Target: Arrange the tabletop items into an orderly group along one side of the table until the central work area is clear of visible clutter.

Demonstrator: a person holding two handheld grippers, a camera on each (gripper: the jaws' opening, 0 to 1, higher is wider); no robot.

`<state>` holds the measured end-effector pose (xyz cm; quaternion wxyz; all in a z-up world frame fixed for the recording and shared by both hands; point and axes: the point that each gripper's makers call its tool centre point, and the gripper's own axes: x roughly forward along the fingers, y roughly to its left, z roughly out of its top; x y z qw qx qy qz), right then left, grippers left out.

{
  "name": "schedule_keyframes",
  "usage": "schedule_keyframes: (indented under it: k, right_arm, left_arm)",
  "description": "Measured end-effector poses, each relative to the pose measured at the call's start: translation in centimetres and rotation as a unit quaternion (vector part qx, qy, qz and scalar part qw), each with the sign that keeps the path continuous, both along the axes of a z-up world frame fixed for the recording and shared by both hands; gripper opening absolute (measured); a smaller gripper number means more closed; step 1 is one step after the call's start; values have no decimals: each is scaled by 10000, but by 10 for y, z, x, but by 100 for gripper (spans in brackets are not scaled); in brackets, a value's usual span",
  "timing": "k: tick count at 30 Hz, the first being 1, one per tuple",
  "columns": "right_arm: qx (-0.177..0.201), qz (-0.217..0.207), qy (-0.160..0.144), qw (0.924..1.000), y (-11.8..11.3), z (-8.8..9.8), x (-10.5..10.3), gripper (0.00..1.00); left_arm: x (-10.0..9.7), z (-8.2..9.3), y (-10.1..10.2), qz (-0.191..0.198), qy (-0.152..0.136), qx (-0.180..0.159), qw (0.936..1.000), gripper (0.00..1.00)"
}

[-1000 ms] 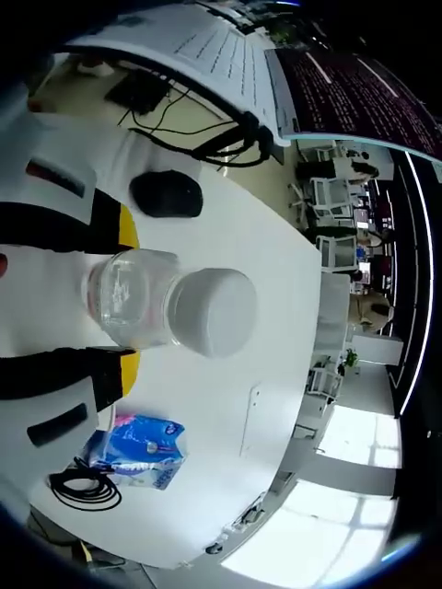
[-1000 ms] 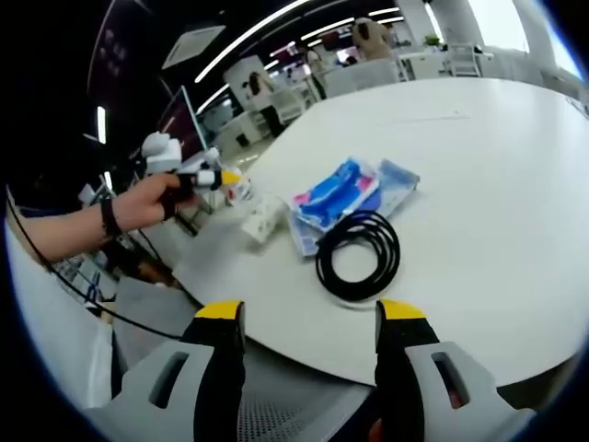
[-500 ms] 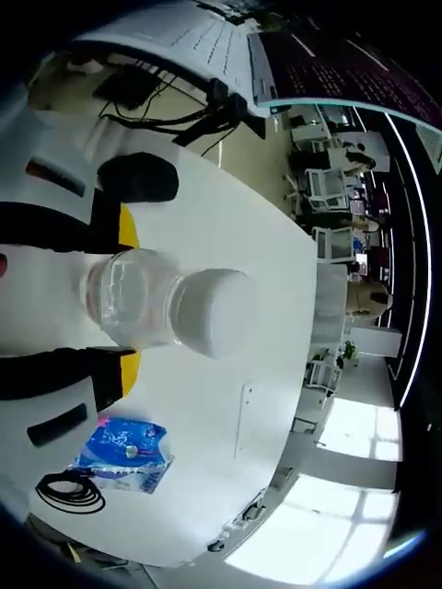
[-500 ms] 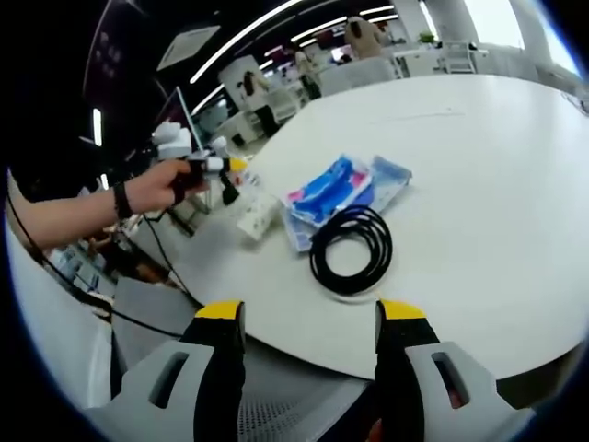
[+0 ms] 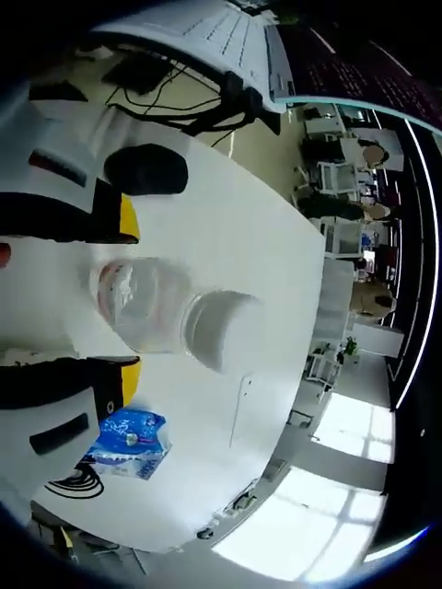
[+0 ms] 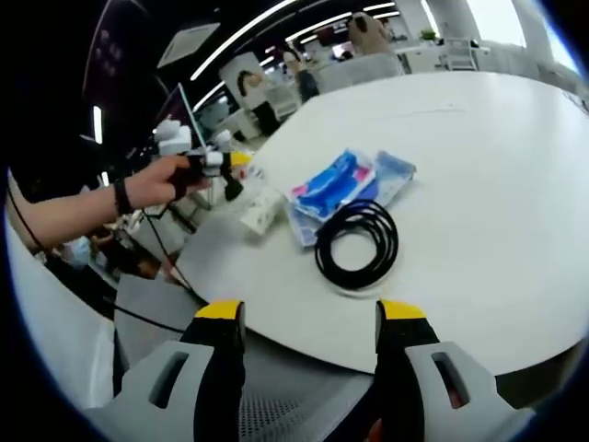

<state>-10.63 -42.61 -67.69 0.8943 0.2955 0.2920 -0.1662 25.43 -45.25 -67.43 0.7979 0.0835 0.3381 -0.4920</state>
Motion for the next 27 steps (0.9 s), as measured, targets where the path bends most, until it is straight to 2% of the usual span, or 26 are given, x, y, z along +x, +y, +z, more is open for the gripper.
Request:
schedule_keyframes:
  k: [12, 27]
  right_arm:
    - [-24, 67, -40, 10000, 2, 0, 7, 56]
    - [0, -48, -45, 10000, 6, -3, -3, 56]
  left_arm:
    - [-20, -9, 23, -39, 137, 17, 9999, 46]
    - [-44, -17, 44, -124, 410, 31, 9991, 45]
